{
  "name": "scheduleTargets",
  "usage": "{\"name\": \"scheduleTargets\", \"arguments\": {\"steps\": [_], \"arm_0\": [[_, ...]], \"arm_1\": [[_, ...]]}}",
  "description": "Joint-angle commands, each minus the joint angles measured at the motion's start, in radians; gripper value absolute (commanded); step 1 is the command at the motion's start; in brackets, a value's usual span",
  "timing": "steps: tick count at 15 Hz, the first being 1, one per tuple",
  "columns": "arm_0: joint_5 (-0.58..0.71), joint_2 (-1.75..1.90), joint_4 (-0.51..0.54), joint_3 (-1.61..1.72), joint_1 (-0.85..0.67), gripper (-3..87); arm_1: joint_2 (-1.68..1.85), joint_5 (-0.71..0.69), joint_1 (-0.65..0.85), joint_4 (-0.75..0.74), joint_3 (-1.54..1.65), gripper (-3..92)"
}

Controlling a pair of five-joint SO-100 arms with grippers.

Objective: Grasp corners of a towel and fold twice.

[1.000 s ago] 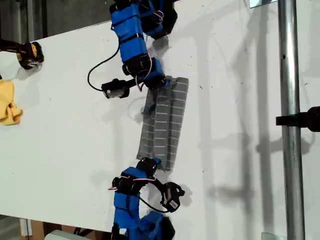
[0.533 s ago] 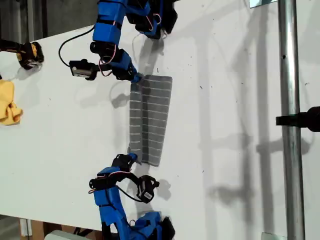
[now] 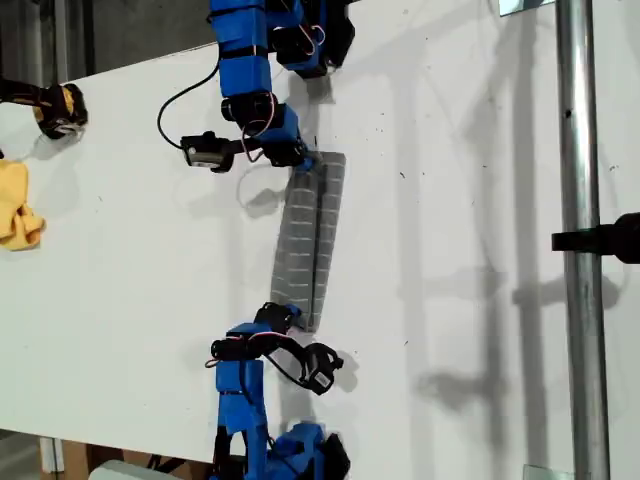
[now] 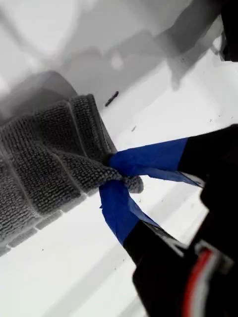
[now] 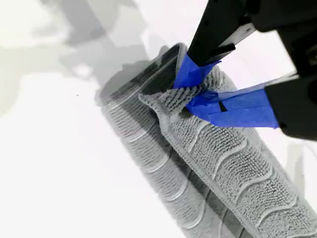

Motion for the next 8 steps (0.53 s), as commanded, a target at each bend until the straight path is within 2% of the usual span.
{"name": "scheduleTargets", "arguments": {"steps": [1,4,6,7,8], "arm_0": [[-0.064,0.009,-0.009,0.012,0.080,-1.4],[-0.118,-0.005,-0.066,0.084,0.118,-1.4],[-0.140,-0.054,-0.097,0.135,0.089,-0.9],[-0.158,-0.094,-0.089,0.141,0.052,6.2],[-0.143,-0.106,-0.077,0.138,0.020,16.6]], "arm_1": [[-0.052,0.106,-0.135,-0.015,-0.021,-0.2],[-0.172,0.176,-0.218,-0.140,0.023,-0.2],[-0.305,0.183,-0.209,-0.212,0.023,-0.2],[-0.393,0.176,-0.172,-0.213,0.005,0.2],[-0.453,0.173,-0.143,-0.150,-0.048,13.9]]}}
